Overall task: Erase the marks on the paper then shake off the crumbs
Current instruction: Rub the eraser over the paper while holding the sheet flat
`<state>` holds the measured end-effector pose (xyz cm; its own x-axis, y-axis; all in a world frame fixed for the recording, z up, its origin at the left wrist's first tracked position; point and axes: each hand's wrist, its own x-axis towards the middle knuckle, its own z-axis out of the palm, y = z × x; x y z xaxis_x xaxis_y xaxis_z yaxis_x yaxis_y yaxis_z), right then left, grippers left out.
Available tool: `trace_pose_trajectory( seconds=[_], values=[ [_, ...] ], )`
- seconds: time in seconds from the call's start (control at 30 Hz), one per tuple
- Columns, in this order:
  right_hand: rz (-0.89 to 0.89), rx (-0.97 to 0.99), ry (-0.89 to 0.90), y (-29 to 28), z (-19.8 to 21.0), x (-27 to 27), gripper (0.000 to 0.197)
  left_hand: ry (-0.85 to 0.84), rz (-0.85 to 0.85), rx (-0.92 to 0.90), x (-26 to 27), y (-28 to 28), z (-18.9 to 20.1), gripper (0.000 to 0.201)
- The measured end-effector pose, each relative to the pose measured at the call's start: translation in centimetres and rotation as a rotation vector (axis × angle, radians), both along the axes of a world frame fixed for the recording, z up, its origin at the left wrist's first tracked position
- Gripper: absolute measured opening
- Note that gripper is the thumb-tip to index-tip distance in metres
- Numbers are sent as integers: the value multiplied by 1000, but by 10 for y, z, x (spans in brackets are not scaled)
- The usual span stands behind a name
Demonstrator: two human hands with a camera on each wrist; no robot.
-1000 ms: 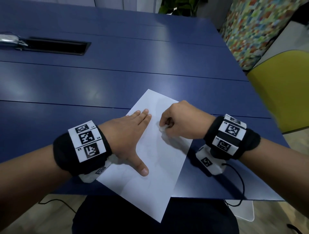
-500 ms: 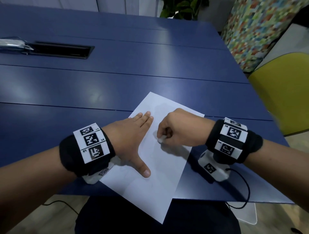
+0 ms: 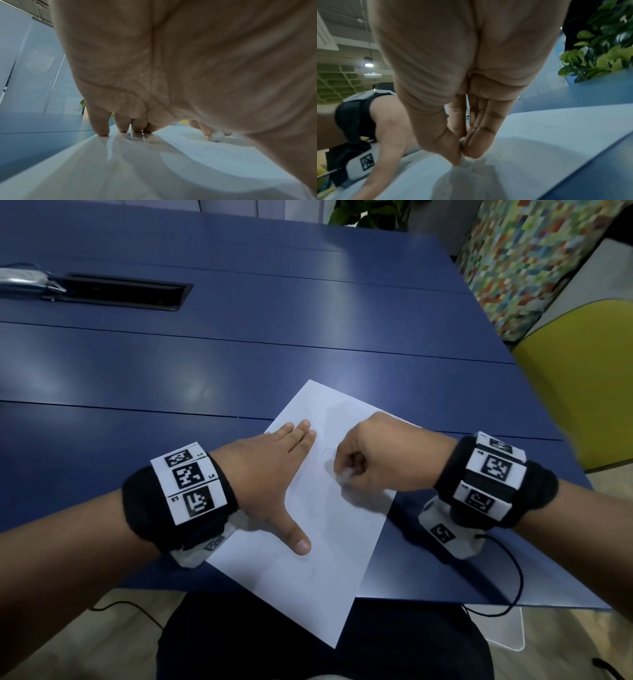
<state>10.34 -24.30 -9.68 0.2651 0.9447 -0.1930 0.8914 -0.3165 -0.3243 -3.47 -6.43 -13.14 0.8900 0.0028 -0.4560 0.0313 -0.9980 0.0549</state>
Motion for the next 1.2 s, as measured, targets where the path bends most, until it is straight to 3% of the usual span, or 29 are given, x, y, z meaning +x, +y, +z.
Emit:
trace_pose_trajectory(
  seconds=[0.07,0.3,0.4,0.53,0.73,0.8,0.93,1.07,1.13,1.2],
  values=[
    [40,-41,32,-6,0,-6,8,1,1,0,1,1,0,177],
    [-103,-92,-17,-33,10,7,22,21,-3,60,0,0,2,168],
    [-132,-74,-16,-47,19,-2,25,26,43,121,-2,1,10,142],
    [-81,-70,-10,-54,4,-37,13,-21,23,221,-1,7,22,97],
    [-252,-100,-47,-61,-1,-13,18,-39,31,111,-10,17,34,34],
    [-296,-96,-64,-62,3,1,20,-36,42,52,-18,14,41,25],
    [-377,-72,-95,-54,4,28,18,-70,-65,125,-31,-6,50,30],
    [-336,-47,-109,-40,5,44,16,-47,-77,49,-30,-19,56,38],
    [-314,-57,-107,-34,8,47,18,-45,-51,-6,-20,-11,54,58],
    [-298,-34,-95,-29,12,44,20,-55,-58,-9,-6,5,46,90]
  ],
)
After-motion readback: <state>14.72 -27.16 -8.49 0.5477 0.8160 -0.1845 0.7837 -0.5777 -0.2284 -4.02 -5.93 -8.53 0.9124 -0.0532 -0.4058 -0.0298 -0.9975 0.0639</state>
